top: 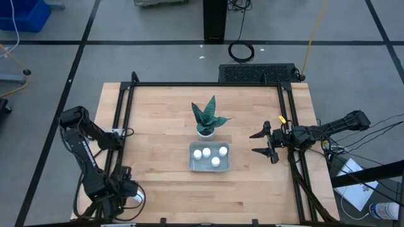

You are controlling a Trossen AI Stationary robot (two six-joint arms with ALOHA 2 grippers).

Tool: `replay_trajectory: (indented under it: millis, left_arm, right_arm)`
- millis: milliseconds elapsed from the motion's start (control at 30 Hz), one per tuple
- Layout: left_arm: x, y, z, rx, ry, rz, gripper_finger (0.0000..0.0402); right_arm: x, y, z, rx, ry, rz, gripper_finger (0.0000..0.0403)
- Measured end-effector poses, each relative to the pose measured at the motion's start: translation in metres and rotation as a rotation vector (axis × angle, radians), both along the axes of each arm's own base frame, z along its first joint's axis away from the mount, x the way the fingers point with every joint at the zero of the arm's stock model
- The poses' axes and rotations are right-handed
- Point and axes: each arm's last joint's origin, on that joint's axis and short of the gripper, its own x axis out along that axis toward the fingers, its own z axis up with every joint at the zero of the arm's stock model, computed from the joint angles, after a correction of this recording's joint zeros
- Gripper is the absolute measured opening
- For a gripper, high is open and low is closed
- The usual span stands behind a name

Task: Pick and place pill bottles into a basket
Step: Put the white pill bottle into the gray bin

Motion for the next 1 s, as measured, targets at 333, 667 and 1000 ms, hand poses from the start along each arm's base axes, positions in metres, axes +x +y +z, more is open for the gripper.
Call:
replay_trajectory:
  millis: [333, 667, 1000]
  left_arm:
    - [0.004, 0.002, -0.019, -0.037, -0.019, -0.087, 0.0285]
    - [0.025, 0.002, -0.030, 0.012, -0.093, -0.196, 0.0285]
    - [0.037, -0.006, -0.054, 0.013, -0.027, -0.257, 0.0285]
  right_arm:
    - [0.000, 0.000, 0.000, 0.000, 0.000, 0.000, 0.0265]
    - [0.000, 0.000, 0.000, 0.000, 0.000, 0.000, 0.0265]
    - [0.000, 0.000, 0.000, 0.000, 0.000, 0.000, 0.0265]
